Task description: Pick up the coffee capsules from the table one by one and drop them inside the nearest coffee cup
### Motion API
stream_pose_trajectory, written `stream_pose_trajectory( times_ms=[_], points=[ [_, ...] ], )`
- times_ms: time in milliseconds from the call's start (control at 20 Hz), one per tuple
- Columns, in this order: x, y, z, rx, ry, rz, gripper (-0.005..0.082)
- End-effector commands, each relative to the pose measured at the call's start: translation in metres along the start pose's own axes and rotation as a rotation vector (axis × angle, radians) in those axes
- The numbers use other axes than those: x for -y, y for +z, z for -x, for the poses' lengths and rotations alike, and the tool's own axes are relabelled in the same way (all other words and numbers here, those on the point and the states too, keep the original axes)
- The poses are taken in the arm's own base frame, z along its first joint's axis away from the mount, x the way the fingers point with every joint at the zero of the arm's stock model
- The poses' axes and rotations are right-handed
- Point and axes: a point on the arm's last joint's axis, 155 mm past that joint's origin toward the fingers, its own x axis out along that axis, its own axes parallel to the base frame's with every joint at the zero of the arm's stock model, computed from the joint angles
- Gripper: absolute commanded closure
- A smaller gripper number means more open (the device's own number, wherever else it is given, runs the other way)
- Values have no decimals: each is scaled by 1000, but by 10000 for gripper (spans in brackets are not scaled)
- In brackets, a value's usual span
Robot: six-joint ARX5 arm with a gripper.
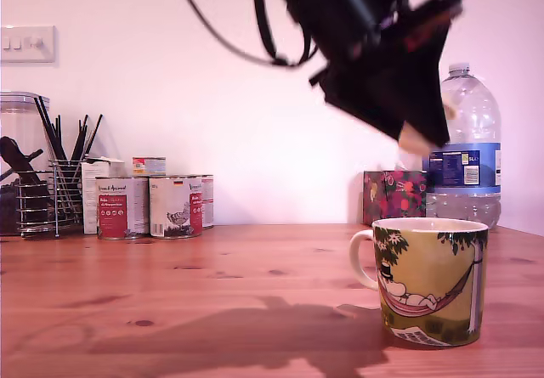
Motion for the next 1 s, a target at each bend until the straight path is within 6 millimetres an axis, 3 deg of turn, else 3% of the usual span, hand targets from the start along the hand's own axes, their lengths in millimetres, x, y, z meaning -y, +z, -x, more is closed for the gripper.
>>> stream_pose_trajectory(
  times_ms=[0, 350, 500, 850, 900, 950],
  points=[
    [2, -15, -15, -65, -7, -3, 589],
    [1, -27, -36, -184, -30, 7, 589],
    [2, -36, -40, -217, -35, 12, 588],
    [3, -37, -41, -221, -45, 15, 587],
    [4, -38, -40, -223, -46, 15, 574],
    [6, -39, -40, -227, -55, 16, 507]
  ],
)
